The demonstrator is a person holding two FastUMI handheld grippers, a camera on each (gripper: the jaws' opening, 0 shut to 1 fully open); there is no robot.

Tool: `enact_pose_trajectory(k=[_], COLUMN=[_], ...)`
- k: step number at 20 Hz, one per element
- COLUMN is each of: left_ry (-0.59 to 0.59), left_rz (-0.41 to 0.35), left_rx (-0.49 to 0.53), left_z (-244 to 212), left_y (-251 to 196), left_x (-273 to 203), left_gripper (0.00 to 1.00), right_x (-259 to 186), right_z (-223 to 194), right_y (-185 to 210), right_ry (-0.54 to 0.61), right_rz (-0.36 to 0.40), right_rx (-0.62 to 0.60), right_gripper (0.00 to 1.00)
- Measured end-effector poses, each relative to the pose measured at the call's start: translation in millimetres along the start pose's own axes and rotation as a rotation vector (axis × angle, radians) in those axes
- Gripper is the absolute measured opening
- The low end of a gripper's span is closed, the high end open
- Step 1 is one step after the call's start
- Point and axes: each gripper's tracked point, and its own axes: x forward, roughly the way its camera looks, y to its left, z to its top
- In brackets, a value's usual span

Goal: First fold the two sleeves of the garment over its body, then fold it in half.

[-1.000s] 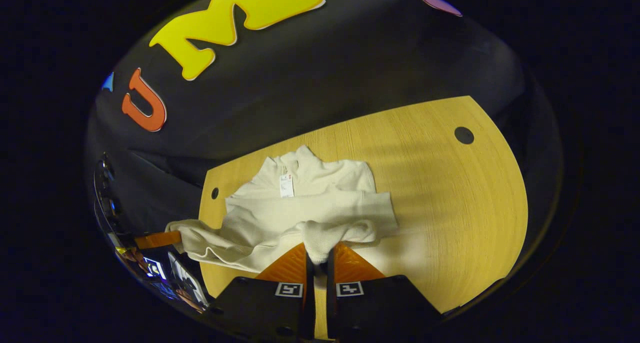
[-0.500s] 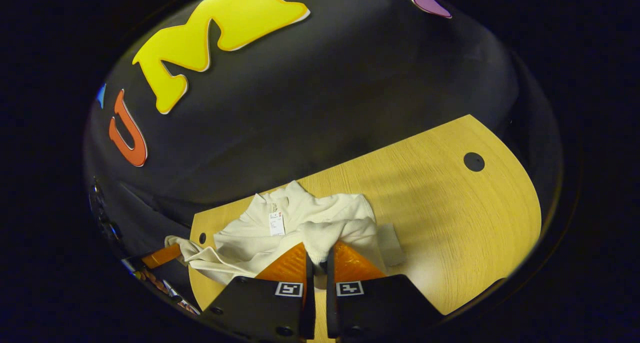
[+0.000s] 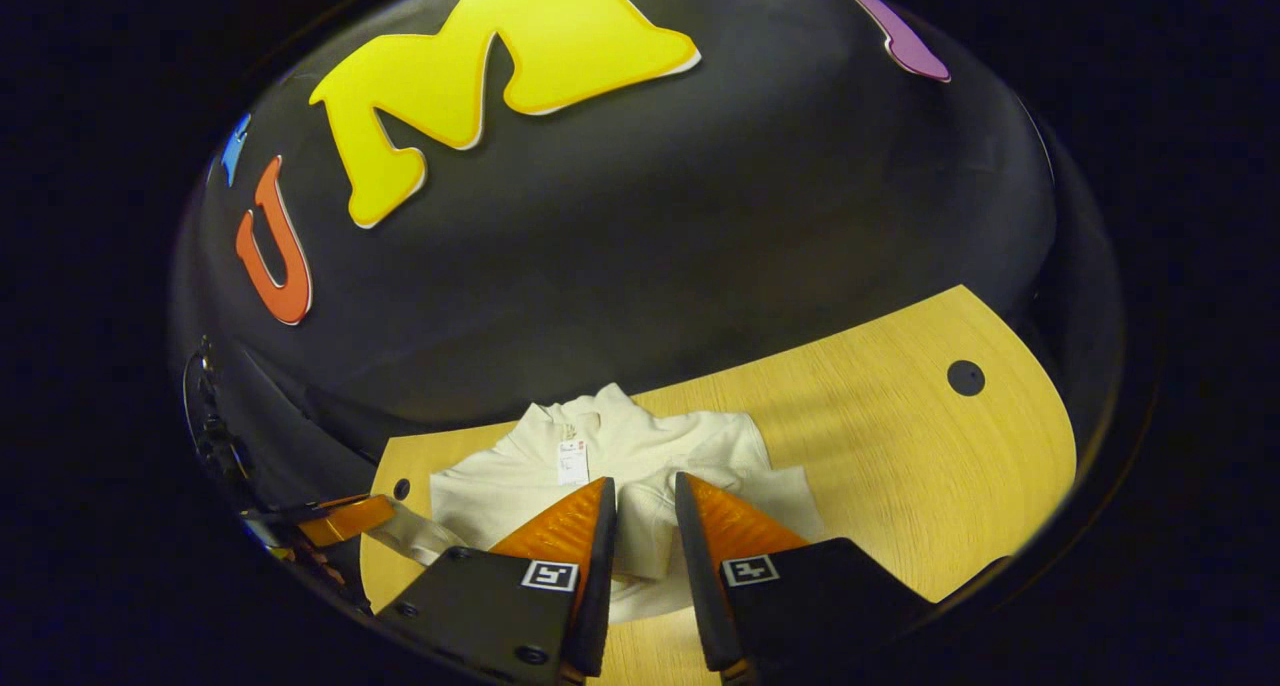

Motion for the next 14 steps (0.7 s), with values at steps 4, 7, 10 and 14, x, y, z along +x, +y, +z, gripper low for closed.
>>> enact_pose_trajectory(k=[4,7,10,14], left_ry=[-0.018,-0.052,-0.100,-0.156], left_rz=[0.028,0.015,0.021,0.029], left_rx=[0.016,0.008,0.002,0.007], left_z=[3.2,10.9,22.5,30.7], left_y=[3.6,-1.6,-4.2,-11.8], left_x=[-0.2,-7.5,-18.7,-58.0], left_gripper=[0.97,0.98,0.98,0.98], right_x=[-5.4,-12.6,-25.6,-61.1], right_z=[5.3,9.3,13.3,24.2], right_y=[4.0,7.1,11.8,22.5], right_ry=[-0.033,-0.054,-0.069,-0.124], right_rz=[-0.005,-0.007,0.003,0.001], right_rx=[-0.049,-0.063,-0.095,-0.168], right_gripper=[0.64,0.80,0.95,0.92])
